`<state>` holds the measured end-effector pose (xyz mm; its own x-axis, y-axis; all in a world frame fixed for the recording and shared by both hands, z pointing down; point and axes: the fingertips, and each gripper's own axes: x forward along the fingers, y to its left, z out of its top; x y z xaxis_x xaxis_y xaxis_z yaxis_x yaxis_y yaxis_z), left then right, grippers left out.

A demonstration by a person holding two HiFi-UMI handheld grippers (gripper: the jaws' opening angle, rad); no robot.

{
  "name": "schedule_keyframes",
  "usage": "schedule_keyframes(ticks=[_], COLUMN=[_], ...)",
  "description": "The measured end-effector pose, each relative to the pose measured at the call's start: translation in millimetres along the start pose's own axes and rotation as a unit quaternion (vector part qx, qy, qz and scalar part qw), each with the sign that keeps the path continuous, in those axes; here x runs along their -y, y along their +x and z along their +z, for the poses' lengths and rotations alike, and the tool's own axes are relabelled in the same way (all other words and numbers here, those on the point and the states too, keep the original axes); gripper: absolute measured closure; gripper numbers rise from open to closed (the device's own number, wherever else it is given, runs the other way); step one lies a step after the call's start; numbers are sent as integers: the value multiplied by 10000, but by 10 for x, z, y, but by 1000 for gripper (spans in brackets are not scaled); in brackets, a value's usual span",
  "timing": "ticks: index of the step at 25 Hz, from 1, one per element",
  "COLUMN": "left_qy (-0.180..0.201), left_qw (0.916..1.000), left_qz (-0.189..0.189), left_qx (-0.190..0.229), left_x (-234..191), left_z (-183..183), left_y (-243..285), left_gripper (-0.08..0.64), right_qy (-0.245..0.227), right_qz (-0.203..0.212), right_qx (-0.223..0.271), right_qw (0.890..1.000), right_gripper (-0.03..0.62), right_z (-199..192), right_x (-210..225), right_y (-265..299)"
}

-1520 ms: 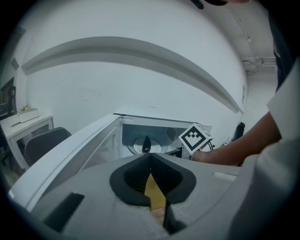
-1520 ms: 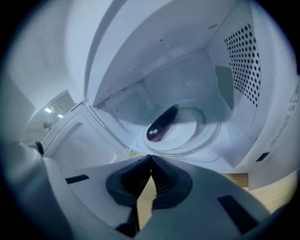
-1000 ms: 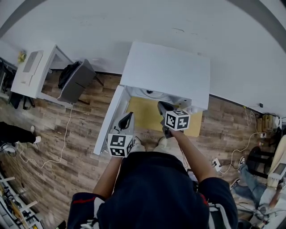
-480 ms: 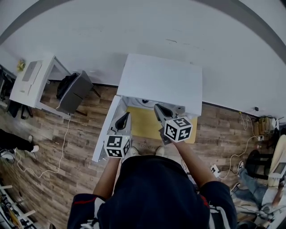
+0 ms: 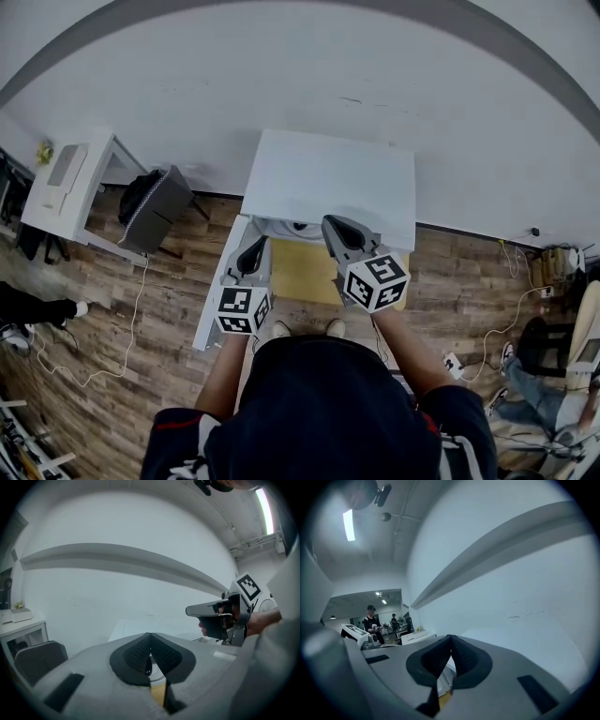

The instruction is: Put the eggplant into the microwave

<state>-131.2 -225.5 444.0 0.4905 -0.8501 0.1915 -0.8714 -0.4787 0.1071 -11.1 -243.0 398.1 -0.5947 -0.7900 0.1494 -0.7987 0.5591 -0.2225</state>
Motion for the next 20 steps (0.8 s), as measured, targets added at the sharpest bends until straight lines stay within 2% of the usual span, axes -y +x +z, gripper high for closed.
schedule_keyframes(ticks=[8,12,16,20], left_qy=[299,332,543,467], left_qw=[9988,9980,9966,9960], left_qz=[-76,-71,-18,-52], left_qx=[378,536,615,766], left_x=[132,166,192,224], left_z=[399,547,639,709], left_y=[-24,-64,-94,-138], left_gripper=[546,546,546,546], right_qy=[-382,-336,-351,-371], right_qz=[-78,-119,-154,-172], right_qx=[493,583,633,621], right_qw=[9980,9977,9973,9972], right_gripper=[580,580,580,580], right_z=[395,427,443,432], right_x=[-59,-33,-14,-31], right_y=[-172,-248,-277,-273])
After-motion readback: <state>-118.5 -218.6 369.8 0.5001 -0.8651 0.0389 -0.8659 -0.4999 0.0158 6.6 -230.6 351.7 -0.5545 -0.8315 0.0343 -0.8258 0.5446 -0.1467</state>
